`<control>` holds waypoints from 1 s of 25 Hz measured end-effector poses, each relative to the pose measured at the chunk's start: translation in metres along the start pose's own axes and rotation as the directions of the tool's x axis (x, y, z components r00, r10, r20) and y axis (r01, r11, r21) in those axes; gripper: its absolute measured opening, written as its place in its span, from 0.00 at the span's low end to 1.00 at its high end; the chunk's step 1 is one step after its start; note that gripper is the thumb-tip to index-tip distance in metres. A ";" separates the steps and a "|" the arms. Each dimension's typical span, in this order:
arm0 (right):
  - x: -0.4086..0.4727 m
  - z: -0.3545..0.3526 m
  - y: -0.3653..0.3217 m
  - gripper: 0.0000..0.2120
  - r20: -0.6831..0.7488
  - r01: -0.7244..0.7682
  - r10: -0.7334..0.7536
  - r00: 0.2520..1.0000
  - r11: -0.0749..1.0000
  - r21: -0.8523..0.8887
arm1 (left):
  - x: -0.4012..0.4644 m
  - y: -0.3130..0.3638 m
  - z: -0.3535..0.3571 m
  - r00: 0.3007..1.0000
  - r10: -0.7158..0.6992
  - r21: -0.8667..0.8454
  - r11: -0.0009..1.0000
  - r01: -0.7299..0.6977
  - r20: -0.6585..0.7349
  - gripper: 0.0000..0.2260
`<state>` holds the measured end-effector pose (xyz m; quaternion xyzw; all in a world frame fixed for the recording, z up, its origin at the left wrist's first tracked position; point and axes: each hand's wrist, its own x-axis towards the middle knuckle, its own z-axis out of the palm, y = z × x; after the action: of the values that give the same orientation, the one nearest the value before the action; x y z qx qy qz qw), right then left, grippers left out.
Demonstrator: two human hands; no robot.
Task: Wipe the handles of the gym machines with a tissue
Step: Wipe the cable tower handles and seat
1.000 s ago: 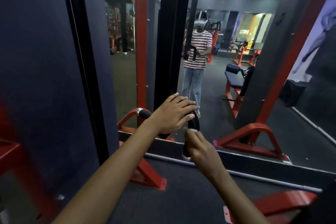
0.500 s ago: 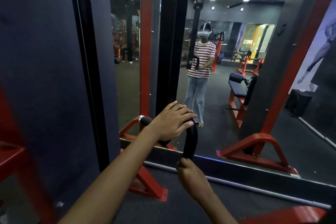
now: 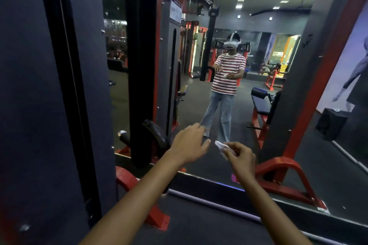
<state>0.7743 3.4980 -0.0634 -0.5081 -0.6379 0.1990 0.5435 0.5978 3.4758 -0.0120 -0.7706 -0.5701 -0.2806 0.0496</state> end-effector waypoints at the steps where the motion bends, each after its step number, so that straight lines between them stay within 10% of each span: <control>1: 0.011 -0.010 0.008 0.07 0.036 -0.013 0.012 0.999 1.000 0.009 | 0.006 0.007 0.012 0.997 -0.070 -0.071 0.995 0.069 -0.016 0.17; 11: 0.093 0.034 0.067 0.06 0.469 0.082 -0.110 0.876 0.993 0.081 | 0.008 0.002 0.091 0.823 -0.547 -0.318 0.815 0.483 -0.151 0.18; 25: 0.186 0.215 0.013 0.09 0.706 0.199 -0.475 0.525 0.875 0.441 | 0.024 -0.071 0.112 0.605 -0.696 -0.259 0.712 0.653 -0.386 0.26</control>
<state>0.6076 3.7286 -0.0536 -0.1385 -0.8595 0.3899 0.3002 0.5801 3.5655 -0.1115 -0.4110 -0.7761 -0.4768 0.0372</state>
